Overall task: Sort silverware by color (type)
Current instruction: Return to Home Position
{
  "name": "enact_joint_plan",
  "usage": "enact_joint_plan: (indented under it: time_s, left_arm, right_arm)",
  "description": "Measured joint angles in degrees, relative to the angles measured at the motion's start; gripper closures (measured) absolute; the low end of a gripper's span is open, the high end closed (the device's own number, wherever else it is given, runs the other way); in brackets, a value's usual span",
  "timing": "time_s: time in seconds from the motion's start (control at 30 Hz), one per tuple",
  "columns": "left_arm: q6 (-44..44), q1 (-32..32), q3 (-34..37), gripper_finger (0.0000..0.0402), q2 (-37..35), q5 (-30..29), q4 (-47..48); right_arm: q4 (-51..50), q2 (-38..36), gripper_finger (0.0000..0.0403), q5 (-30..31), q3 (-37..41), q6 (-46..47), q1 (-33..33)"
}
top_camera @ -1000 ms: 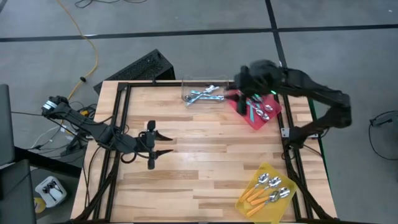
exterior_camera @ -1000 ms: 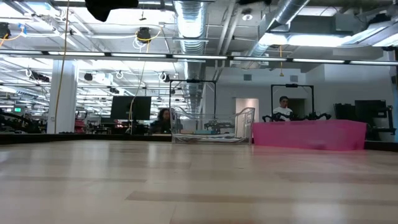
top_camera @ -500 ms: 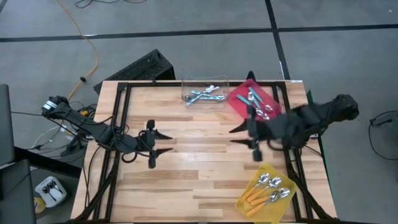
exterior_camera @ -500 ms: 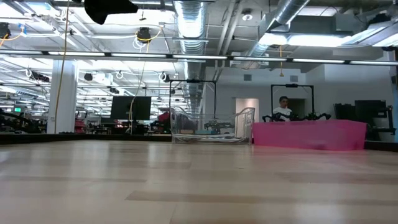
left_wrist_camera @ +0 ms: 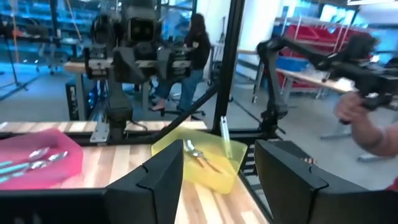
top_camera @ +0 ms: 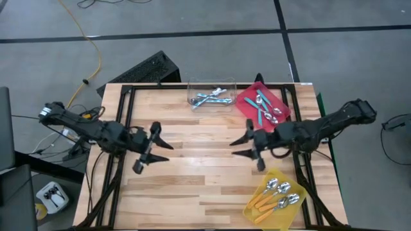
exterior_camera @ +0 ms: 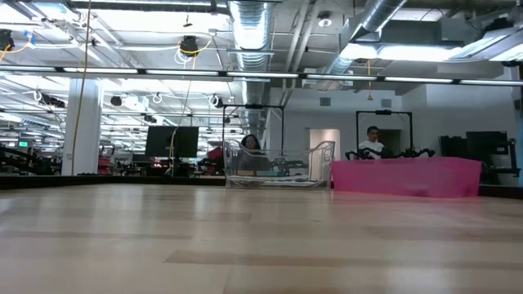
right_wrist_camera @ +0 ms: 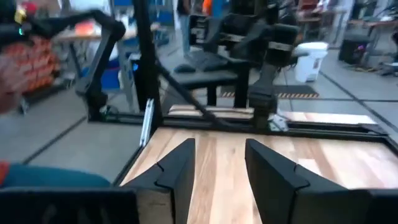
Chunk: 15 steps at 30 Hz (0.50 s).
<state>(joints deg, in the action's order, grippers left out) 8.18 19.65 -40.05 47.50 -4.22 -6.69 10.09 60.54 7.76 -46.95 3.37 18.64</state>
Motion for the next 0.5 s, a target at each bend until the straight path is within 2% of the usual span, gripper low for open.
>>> enact_joint_plan:
  time_s: [0.2, 0.37, 0.5]
  left_arm:
    - [-1.4, -1.4, 0.0, 0.0221, -7.6, 1.4, 3.9]
    - [-2.6, -1.3, 0.0, 0.0221, -11.9, 6.5, 5.7]
    - [-1.3, -1.3, 0.7, 0.0221, -15.2, 4.0, 8.3]
  right_arm:
    - [2.0, -13.6, 0.0237, 0.8, 7.8, 0.3, 0.7]
    - [1.8, -24.1, 0.0237, 13.6, 14.1, 0.9, 5.1]
    - [2.5, -31.4, 0.0237, 18.1, 18.5, -0.2, 8.3]
